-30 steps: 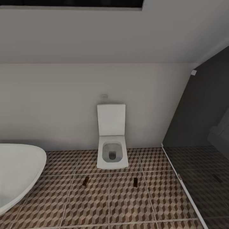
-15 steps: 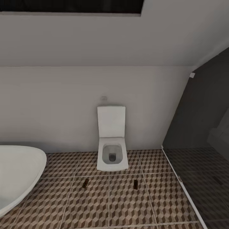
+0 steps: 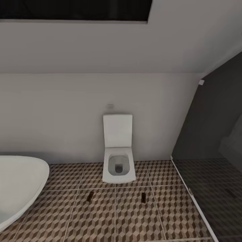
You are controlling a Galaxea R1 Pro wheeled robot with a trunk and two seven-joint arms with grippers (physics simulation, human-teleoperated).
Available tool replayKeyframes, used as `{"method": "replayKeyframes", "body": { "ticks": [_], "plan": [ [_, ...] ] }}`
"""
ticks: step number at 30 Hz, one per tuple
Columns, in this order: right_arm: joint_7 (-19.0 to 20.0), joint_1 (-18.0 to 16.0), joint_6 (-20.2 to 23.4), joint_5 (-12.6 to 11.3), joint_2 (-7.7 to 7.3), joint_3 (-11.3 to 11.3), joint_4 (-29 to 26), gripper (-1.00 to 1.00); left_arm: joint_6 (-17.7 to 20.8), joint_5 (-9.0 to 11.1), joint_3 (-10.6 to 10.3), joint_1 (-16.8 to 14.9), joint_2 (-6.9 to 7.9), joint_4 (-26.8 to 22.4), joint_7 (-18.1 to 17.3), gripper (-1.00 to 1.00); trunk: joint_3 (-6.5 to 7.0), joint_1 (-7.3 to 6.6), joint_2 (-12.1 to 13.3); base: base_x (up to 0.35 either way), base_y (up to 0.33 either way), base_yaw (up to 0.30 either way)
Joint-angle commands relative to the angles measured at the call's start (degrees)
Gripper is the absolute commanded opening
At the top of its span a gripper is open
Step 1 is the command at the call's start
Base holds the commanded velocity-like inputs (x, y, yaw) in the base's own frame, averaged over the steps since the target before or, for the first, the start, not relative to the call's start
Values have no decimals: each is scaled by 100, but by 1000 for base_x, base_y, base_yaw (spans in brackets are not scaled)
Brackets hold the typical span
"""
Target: Take the four mousetraps from the cabinet in the bathroom and place them on the bathroom floor. Make sure all four end up on the same floor surface, and ensure that at least two of them are either under or directly next to the same bathroom sink.
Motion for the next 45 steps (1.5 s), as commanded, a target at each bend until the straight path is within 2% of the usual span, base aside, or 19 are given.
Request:
{"method": "replayKeyframes", "body": {
  "ticks": [1,45],
  "plan": [
    [-29,-7,-32,55,1,-48,18,100,-12,39,-49,-2,0,0,17,100,2,1,-6,0,0,0],
    [-29,-7,-35,58,-2,-44,18,100,-12,39,-49,-2,0,0,16,100,399,1,-6,0,0,0]
  ]
}}
